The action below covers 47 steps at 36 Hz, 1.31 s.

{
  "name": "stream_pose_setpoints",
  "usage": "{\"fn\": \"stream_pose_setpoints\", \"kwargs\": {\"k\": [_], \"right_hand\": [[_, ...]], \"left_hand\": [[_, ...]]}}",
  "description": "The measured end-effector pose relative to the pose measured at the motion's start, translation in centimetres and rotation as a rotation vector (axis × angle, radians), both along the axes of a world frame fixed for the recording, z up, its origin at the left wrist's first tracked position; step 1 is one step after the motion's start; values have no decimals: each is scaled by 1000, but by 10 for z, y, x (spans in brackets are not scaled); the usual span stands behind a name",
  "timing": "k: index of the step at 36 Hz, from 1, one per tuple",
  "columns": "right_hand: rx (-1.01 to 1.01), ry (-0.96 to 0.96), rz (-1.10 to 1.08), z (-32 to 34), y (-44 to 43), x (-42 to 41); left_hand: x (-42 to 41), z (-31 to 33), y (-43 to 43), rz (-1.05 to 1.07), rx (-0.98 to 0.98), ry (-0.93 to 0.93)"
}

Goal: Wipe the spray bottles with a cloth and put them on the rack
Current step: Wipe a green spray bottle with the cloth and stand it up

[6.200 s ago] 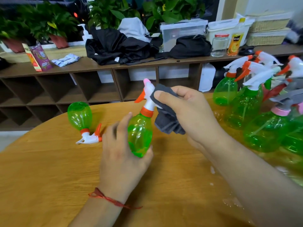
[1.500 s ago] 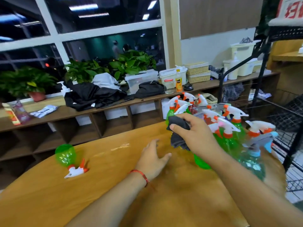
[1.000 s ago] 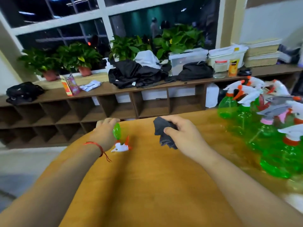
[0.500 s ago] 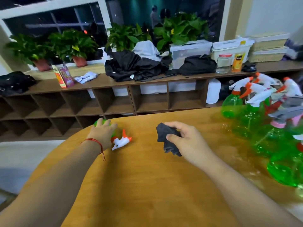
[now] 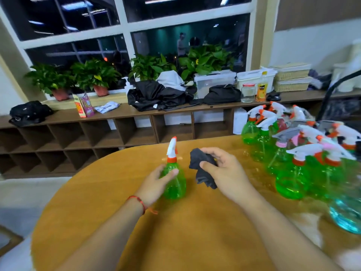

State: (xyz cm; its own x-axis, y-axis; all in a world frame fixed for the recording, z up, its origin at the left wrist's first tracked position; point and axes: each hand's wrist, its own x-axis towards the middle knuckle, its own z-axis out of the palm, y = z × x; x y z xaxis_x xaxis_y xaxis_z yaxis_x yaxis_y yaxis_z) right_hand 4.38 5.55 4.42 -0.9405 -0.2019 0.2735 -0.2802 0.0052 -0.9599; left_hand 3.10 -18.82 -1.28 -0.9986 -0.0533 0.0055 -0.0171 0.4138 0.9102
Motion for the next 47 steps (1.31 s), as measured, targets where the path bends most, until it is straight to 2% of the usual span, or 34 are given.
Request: {"fn": "stream_pose_setpoints", "kwargs": {"k": [11,14,20,24,28,31,36,40,44,47], "right_hand": [[81,129,-191,-17,48,45],[57,180,-166,-19,48,46],[280,427,-129,-16,33,40],[356,558,-135,-34,25,45],[403,590,-43,-58,15,63],[450,605,-38,-63,9,67],[454,588,-140,-32,2,54],[488,581,-289,-8,-2,44],[488,555,-259,-11,-2,50],[451,556,-235,-28,-1,58]], "left_hand": [[54,3,84,31,377,67],[37,-18,84,19,374,45],[45,4,109,63,255,150],[39,0,97,150,439,139],[33,3,79,265,581,118],[39,11,75,222,648,79],[50,12,92,95,461,132],[58,17,100,136,256,254],[64,21,99,201,262,248],[61,23,93,269,441,180]]}}
